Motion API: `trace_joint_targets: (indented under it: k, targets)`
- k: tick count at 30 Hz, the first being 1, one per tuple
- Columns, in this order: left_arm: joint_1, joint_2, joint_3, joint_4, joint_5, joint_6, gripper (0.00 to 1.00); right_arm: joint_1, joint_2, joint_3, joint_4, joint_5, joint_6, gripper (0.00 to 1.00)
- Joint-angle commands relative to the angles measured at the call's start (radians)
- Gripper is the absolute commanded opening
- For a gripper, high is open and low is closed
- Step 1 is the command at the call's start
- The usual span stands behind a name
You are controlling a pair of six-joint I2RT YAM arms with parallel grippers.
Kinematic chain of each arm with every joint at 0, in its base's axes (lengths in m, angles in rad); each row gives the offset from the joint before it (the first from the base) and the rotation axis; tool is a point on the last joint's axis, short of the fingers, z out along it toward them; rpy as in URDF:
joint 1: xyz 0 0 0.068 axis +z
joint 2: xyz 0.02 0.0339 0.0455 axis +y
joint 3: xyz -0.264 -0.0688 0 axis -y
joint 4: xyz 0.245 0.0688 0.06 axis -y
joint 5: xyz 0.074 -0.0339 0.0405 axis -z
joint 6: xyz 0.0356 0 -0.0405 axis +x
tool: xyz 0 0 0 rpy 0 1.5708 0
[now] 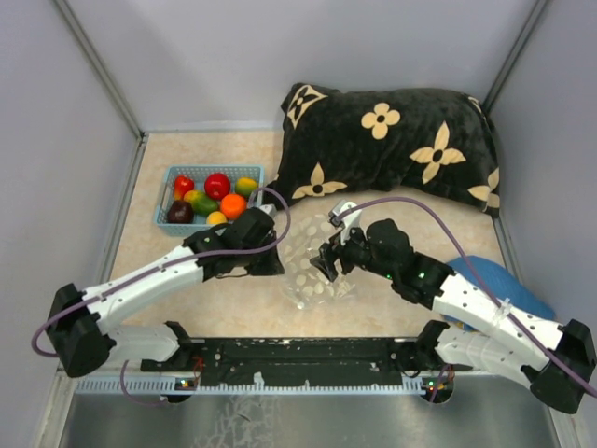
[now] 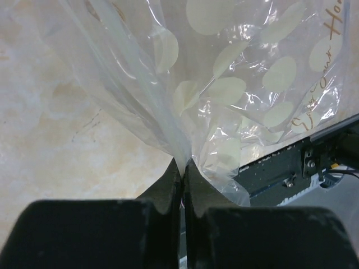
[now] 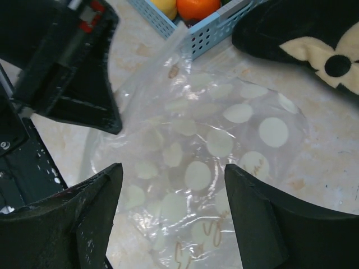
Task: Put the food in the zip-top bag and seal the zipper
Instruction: Pick up the zipper food storage bag at the center of the board, then open the zipper of the food storage bag.
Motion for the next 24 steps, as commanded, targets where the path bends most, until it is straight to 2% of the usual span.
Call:
trace_joint_targets:
  k: [1,8,15,20,24]
  targets:
    - [-0.003,0.105,0.074,0.111,-0.045,0.074,0.05,0.017,-0.018,0.065,-0.045,-0.059,-0.024,0.73]
    - [-0.003,0.260,0.164,0.188,-0.039,0.116,0.05,0.035,0.007,0.013,-0.022,-0.093,0.014,0.71]
    - [-0.004,0.330,0.203,0.234,-0.019,0.117,0.05,0.058,0.058,-0.092,0.101,-0.103,0.084,0.70]
    - [-0.003,0.344,0.199,0.260,0.009,0.103,0.06,0.062,0.091,-0.169,0.211,0.001,0.130,0.69]
    - [-0.003,0.349,0.195,0.269,0.023,0.096,0.06,0.063,0.108,-0.206,0.278,0.080,0.149,0.64]
